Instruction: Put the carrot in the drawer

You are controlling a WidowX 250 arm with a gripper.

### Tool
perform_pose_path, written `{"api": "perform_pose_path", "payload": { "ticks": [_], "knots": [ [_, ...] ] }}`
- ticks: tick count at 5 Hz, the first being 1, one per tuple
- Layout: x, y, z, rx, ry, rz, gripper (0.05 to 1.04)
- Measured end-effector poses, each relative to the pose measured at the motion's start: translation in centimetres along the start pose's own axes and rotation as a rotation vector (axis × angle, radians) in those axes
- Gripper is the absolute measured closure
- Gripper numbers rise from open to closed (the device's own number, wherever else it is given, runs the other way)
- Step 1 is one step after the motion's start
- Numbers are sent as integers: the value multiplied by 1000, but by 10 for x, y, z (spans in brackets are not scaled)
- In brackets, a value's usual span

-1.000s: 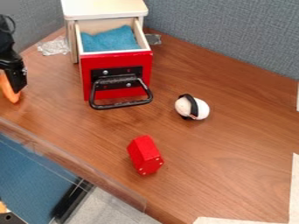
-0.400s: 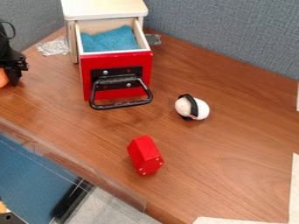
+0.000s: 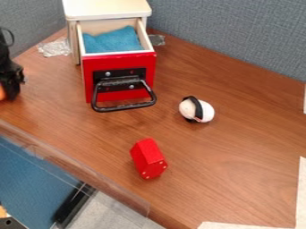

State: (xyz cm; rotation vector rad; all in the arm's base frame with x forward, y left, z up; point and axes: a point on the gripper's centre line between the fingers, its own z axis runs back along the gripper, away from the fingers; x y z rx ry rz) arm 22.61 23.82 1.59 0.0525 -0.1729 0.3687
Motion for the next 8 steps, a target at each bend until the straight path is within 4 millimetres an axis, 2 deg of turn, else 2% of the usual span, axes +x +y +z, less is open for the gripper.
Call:
{"api": "perform_pose_path", "payload": {
  "ticks": [1,2,3,5,6,8],
  "knots": [
    [9,1,40,19,-23,-46,507],
    [21,-13,61,19,4,-92,507],
    [40,-37,72,0,19,-115,507],
    [69,-92,69,2,66,-137,507],
    [78,-113,80,-20,64,-143,507],
    [87,-137,93,-44,65,-161,507]
  ]
}}
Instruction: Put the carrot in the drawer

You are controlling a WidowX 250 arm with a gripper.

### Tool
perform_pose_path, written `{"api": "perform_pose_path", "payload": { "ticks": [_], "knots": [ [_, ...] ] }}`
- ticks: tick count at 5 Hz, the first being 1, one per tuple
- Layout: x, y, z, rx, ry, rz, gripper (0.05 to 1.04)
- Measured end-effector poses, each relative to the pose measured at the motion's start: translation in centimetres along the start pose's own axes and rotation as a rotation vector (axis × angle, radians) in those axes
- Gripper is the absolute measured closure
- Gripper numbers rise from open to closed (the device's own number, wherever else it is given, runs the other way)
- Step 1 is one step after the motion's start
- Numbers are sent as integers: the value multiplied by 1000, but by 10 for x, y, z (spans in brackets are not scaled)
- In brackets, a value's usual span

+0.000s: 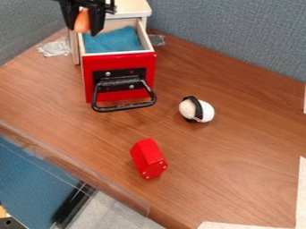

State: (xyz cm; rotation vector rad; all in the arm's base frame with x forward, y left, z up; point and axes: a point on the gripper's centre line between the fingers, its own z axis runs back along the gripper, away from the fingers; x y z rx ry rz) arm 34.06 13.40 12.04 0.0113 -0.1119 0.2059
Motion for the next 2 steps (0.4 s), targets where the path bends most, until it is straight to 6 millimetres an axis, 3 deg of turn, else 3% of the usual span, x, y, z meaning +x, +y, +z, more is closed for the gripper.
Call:
{"api": "perform_pose_path", "payload": {
  "ticks": [2],
  "knots": [
    [9,-13,-30,12,27,-16,507]
  ]
}}
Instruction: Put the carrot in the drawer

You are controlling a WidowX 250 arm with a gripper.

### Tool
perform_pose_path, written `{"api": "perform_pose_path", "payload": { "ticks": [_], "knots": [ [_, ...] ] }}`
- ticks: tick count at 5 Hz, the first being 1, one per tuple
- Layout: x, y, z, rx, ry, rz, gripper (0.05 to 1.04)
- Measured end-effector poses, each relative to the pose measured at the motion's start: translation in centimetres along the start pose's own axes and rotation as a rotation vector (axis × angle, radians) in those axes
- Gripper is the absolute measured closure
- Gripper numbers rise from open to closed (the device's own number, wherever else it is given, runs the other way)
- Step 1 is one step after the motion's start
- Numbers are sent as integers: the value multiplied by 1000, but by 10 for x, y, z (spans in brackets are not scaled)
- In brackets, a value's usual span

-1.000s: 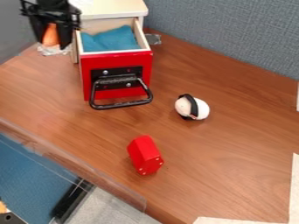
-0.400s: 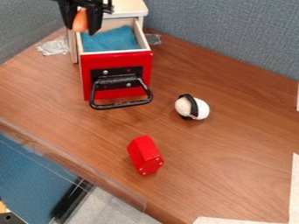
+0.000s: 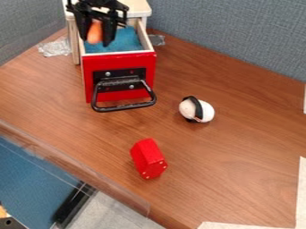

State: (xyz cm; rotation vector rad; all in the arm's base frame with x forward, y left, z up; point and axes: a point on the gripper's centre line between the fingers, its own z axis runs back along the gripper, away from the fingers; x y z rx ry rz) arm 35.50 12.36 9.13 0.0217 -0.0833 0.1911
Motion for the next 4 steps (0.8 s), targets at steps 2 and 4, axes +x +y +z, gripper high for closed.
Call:
{"api": "perform_pose_path", "payload": {
  "ticks": [2,4],
  "knots": [
    [21,-11,1,-26,-6,11,427],
    [13,6,-3,4,-13,-5,75]
  ]
}}
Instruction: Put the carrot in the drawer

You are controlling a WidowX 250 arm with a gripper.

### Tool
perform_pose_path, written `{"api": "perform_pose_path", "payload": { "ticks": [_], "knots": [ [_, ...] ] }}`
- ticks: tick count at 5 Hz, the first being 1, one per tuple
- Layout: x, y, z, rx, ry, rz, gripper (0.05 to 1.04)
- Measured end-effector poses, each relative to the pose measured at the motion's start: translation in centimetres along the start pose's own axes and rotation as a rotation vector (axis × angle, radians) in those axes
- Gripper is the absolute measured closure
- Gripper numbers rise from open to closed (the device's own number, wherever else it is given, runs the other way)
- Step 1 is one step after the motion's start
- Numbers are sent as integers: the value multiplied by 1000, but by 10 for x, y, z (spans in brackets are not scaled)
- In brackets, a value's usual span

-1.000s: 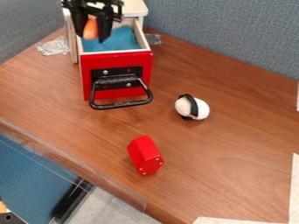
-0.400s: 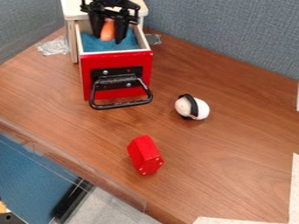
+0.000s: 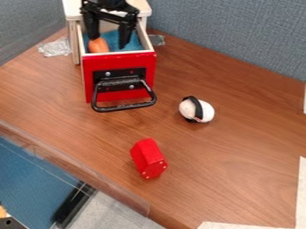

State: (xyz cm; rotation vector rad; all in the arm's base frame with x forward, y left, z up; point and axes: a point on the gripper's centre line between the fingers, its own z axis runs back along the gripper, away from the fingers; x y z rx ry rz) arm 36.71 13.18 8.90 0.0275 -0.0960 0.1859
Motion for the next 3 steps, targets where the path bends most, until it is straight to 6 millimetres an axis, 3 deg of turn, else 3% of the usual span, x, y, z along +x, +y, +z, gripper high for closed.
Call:
{"api": "perform_pose_path", "payload": {
  "ticks": [2,3],
  "knots": [
    [-43,32,31,18,-40,-61,83],
    [-70,29,39,6,-28,-128,83]
  ]
}}
